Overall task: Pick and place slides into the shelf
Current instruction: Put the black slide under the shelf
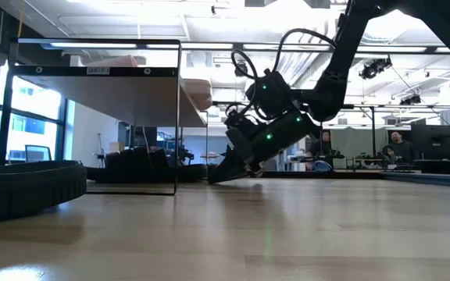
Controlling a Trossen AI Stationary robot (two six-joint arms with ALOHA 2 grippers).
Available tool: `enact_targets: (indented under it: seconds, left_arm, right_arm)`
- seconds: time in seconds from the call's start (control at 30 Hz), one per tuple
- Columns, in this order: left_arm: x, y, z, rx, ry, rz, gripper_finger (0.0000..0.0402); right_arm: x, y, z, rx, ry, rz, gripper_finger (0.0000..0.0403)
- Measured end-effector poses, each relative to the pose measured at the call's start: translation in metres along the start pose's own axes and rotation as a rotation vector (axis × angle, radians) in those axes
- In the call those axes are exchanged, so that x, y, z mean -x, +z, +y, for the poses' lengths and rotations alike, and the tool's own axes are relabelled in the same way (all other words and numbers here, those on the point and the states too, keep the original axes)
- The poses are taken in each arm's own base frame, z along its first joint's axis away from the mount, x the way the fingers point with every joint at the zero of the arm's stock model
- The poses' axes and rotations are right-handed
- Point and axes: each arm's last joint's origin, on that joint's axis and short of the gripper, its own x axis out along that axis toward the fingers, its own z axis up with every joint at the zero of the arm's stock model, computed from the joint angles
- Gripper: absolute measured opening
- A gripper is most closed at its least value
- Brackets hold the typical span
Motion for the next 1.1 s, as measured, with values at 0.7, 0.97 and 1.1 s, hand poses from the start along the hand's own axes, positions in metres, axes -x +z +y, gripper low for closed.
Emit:
enact_targets:
  seconds: [0.7,0.97,1.1]
  left_arm:
    - [-0.025,0.012,0.075,0.082,-0.145,0.155,0.0141]
    - [-0.032,0.008,0.073,0.053,-0.21,0.25,0.0165]
    - [-0.032,0.009,0.073,-0.011,-0.199,0.222,0.0165]
  right_arm:
    - [0.001,-0.002,-0.005,0.053,0.042,0.031,0.0001]
    - [0.001,-0.002,-0.005,0.069,0.044,0.035,0.0001]
    - [0.001,-0.002,-0.005,0.069,0.043,0.035,0.0001]
